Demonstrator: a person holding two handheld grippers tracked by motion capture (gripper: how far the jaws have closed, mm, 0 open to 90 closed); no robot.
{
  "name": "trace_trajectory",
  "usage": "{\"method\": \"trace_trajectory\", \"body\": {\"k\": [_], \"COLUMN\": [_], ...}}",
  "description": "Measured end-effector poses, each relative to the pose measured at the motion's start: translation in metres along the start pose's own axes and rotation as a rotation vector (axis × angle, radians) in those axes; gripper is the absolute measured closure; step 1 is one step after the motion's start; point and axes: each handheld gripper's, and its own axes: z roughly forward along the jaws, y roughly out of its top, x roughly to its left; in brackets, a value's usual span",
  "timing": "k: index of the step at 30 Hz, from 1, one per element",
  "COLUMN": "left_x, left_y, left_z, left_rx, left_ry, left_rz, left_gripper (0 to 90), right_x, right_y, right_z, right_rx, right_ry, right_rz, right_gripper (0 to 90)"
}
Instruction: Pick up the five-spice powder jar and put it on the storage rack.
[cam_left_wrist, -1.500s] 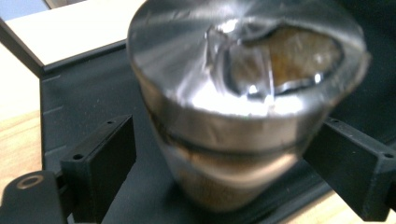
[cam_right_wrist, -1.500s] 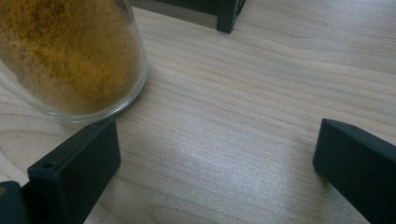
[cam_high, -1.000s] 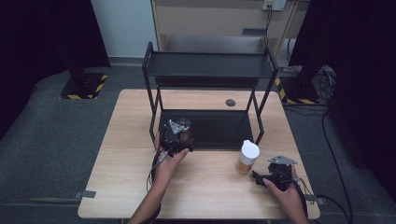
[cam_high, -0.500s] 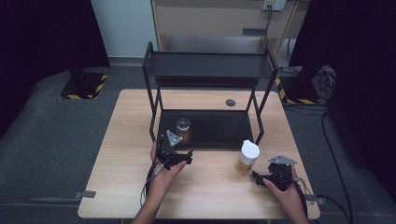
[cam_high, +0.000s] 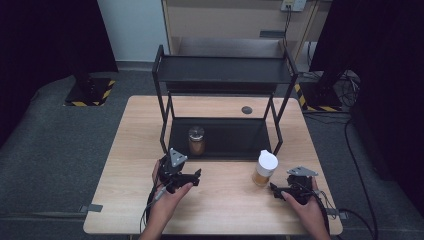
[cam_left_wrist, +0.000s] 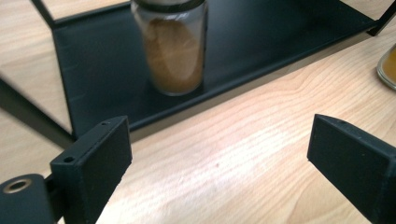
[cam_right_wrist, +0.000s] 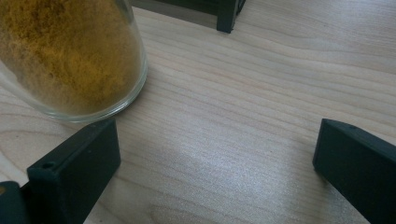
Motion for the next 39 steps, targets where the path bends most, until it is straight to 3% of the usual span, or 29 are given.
{"method": "trace_trajectory", "body": {"k": [8, 19, 26, 39], "left_x": [0.015, 0.039, 0.060, 0.079], "left_y": [-0.015, -0.033, -0.046, -0.060], "left_z": [-0.018, -0.031, -0.029, -0.011], "left_rx": [-0.002, -0.014, 0.017, 0.076], "left_ry": [0.057, 0.120, 0.163, 0.179], "left_rz": [-0.027, -0.100, -0.159, -0.175], "left_gripper": [5.7, 5.7, 5.1, 5.3], "right_x": [0.000, 0.000, 0.000, 0.000], "right_y": [0.000, 0.000, 0.000, 0.000], "right_z": [0.000, 0.000, 0.000, 0.000], "right_rx": [0.000, 0.000, 0.000, 0.000], "right_ry": [0.000, -0.001, -0.001, -0.001], "right_rz": [0.001, 0.001, 0.001, 0.003], "right_gripper": [1.7, 1.6, 1.7, 1.7]}}
